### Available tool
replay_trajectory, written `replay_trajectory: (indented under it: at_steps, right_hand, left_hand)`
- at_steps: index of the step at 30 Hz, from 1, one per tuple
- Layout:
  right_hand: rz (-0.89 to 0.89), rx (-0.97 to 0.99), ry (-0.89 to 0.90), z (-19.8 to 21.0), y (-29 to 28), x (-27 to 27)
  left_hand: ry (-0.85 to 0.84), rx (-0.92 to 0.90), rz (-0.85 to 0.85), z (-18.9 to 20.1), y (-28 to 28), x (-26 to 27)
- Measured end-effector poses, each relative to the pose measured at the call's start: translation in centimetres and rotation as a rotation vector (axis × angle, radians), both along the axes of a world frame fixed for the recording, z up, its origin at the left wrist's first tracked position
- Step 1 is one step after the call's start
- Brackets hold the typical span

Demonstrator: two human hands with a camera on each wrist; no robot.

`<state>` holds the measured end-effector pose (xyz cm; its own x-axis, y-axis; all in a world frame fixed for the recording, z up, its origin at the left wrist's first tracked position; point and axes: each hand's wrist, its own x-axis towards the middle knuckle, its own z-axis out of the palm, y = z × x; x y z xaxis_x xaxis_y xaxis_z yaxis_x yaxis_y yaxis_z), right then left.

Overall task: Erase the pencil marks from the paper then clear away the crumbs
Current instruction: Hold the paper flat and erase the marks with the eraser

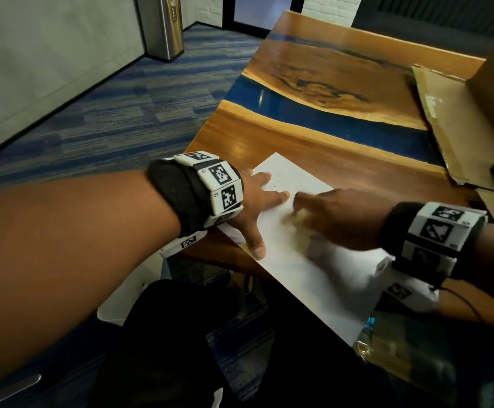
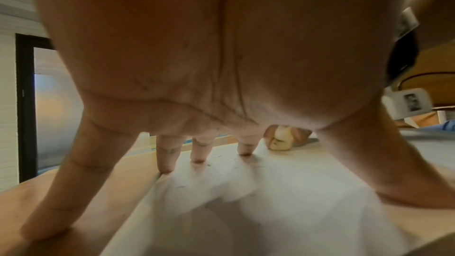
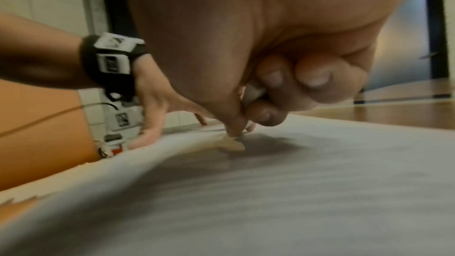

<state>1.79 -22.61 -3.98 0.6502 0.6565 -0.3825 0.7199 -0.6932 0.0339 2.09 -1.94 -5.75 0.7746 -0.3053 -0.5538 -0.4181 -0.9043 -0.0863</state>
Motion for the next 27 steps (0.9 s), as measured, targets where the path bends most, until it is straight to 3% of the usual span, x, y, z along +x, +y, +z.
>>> replay_trajectory:
  at_steps: [2, 6, 11, 15, 19, 21, 24, 27]
  right_hand:
    - [-0.03, 0.018, -0.021, -0.1, -0.5, 0.1]
    - [0.179, 0.079, 0.146, -0.4, -0.1, -3.4]
    - [0.04, 0.038, -0.044, 0.0, -1.3, -0.3]
    - [0.263, 0.085, 0.121, -0.5, -0.4, -3.8]
    - [0.024, 0.065, 0.008, 0.2, -1.3, -0.6]
    - [0.035, 0.064, 0.01, 0.0, -1.0, -1.2]
    - [0.189, 0.056, 0.133, -0.6, 0.1, -3.6]
    - [-0.021, 0.027, 0.046, -0.2, 0.6, -1.4]
  left_hand:
    - [-0.004, -0.002, -0.004, 0.1, 0.0, 0.0]
    - [0.015, -0.005, 0.003, 0.2, 0.0, 0.0]
    - [0.004, -0.009, 0.008, 0.1, 0.0, -0.1]
    - [0.018, -0.008, 0.013, 0.3, -0.1, 0.0]
    - [0.005, 0.001, 0.011, 0.2, -0.1, -0.1]
    - [0.004, 0.0, 0.01, 0.3, -0.2, -0.1]
    - [0.011, -0.009, 0.02, 0.3, -0.2, -0.1]
    - [-0.001, -0.003, 0.005, 0.2, -0.2, -0.1]
